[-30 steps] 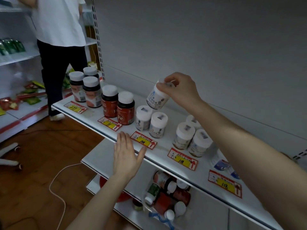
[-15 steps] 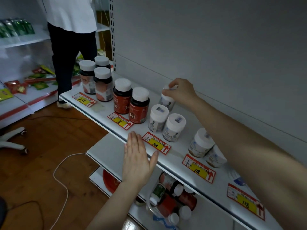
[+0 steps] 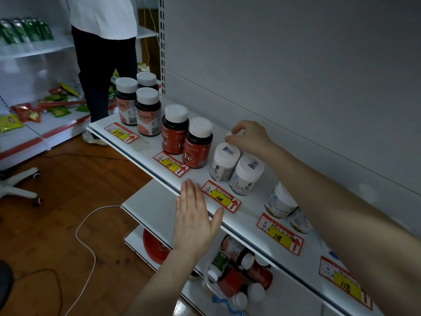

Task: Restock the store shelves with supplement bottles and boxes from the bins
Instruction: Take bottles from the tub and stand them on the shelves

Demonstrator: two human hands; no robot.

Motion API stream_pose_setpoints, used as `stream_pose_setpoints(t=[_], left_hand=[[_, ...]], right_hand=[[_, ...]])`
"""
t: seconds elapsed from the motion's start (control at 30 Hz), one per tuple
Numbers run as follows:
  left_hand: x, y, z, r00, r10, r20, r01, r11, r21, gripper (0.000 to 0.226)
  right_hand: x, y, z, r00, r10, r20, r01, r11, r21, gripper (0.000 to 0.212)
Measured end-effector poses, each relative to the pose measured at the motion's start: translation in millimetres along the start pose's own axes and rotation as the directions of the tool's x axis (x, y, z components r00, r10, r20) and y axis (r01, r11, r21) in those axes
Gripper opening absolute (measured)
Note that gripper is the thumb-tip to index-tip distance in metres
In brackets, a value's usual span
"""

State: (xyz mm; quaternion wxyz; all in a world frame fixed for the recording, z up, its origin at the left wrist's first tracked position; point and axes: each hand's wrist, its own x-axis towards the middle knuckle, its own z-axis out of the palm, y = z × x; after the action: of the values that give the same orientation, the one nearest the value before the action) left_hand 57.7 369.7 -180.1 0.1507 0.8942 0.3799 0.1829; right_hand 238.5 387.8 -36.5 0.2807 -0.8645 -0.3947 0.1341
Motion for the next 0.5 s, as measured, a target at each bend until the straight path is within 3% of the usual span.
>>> stream_pose_setpoints(t=[0.5], left_hand=[[-3.1,1.9,-5.3,1.0,0.007,-0.001,-0.007,0.999,-0.046,0.089]], right_hand=[[-1.4,4.4,-1.1,1.0,0.008,-0.013,-0.009,0.996,-0.09,0.03]])
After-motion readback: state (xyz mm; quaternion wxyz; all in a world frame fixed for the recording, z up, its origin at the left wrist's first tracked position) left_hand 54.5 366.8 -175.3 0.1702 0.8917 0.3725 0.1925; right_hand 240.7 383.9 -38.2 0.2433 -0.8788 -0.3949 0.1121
